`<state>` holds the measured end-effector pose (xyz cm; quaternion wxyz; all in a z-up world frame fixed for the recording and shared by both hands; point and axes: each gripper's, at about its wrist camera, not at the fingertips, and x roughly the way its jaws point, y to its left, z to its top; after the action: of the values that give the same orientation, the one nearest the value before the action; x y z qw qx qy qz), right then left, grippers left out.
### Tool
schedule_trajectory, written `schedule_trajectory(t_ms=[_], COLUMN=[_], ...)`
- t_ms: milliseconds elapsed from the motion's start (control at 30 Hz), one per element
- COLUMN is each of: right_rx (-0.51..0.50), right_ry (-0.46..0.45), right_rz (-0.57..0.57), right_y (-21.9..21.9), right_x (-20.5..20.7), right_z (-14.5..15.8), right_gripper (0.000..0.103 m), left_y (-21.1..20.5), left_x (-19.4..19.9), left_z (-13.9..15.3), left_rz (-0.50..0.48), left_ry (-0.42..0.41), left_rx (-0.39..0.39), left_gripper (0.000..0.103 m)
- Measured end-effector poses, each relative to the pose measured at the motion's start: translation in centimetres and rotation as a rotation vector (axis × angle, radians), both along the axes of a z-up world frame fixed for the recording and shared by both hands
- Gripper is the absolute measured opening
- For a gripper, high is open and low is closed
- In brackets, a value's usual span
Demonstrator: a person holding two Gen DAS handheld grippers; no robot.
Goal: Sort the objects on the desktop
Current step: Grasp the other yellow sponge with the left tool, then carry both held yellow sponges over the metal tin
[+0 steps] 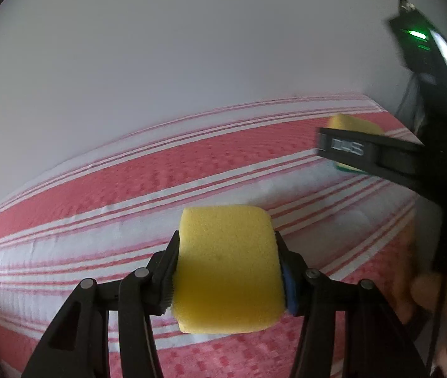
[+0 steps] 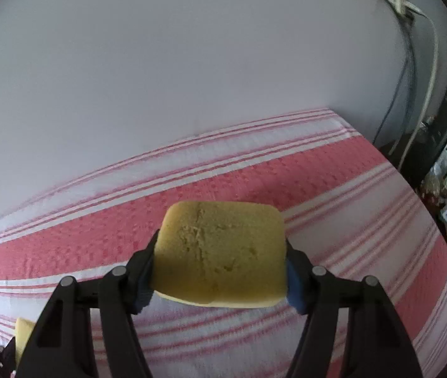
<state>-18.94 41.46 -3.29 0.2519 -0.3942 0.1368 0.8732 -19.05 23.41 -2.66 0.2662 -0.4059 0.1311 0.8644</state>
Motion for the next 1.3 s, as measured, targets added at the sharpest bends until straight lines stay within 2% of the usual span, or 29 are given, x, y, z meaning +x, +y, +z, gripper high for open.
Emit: schedule_trajectory(t_ms=[67, 267, 433, 567, 767, 867, 933, 1167, 1300], right_rx=[0.012, -0.035, -0.008, -0.034, -0.051, -0.074, -0.081, -0.095, -0.104], right_ry=[0.020, 0.085, 0.120, 0.160, 0.205, 0.217, 0.221, 0.234, 0.246], right_rz=[-0.007, -0.020, -0.004, 0.004, 0.008, 0.008, 0.004, 0.026, 0.052], right_y=[-0.6, -2.7, -5.9, -8.2, -11.5, -13.2, -14.1, -17.1, -16.7], right_x=[1.2, 5.1, 7.7, 10.0, 13.1, 14.4, 15.0, 16.5, 16.5], right_z=[0.4, 1.3, 2.0, 2.5, 2.8, 3.0, 3.2, 2.8, 2.0], right_gripper=[0.067, 0.067, 0.067, 0.067, 0.067, 0.067, 0.067, 0.067, 0.067], left_y=[-1.3, -5.1, -8.3, -10.9, -16.0, -18.1, -18.4, -23.1, -25.2], left_x=[0.5, 2.9, 4.7, 6.1, 6.6, 6.8, 7.1, 8.3, 8.6], left_z=[0.3, 1.4, 2.4, 2.9, 2.7, 2.9, 2.7, 3.1, 3.3], left_rz=[0.019, 0.045, 0.066, 0.090, 0.125, 0.143, 0.151, 0.180, 0.188], left_ry=[-0.003, 0.056, 0.086, 0.130, 0.137, 0.125, 0.138, 0.161, 0.168], left_rx=[0.032, 0.043, 0.066, 0.067, 0.055, 0.073, 0.067, 0.087, 0.098], left_gripper=[0.055, 0.055, 0.055, 0.055, 0.055, 0.055, 0.055, 0.055, 0.055])
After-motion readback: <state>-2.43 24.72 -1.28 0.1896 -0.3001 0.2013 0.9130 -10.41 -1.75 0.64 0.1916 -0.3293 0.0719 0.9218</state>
